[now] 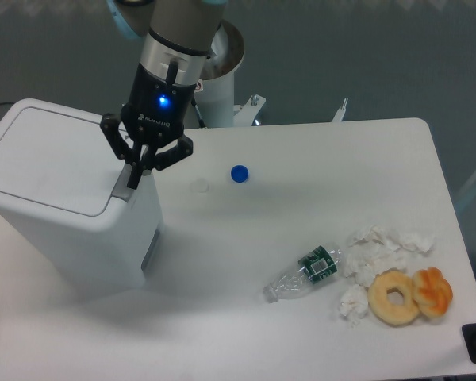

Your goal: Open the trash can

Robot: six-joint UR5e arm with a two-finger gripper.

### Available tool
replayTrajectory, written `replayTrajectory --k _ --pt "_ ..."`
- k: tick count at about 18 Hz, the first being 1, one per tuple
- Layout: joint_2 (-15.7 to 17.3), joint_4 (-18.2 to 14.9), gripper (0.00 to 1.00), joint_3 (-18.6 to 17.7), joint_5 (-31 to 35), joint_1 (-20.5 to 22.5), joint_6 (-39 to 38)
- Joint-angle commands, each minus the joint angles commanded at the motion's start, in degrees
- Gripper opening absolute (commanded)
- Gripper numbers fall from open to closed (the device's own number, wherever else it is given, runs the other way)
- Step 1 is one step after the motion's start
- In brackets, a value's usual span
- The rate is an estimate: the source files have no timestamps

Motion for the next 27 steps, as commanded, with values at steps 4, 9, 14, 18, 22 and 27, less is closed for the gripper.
replayTrajectory --k 4,9,14,18,22,27 --pt "-0.2 0.1 0.1 0.0 0.1 -0.8 0.0" --pt "-0.5 0.1 0.1 0.2 0.2 -0.6 0.0" --pt "-0.5 0.1 0.1 0.3 0.1 -0.3 0.0" --pt "-0.5 0.1 0.24 0.9 0.0 0.1 0.0" --pt "-0.3 0.1 1.0 3.5 0.4 3.9 0.0" --pt "-0.3 0.7 1.0 4.0 3.9 9.3 5.1"
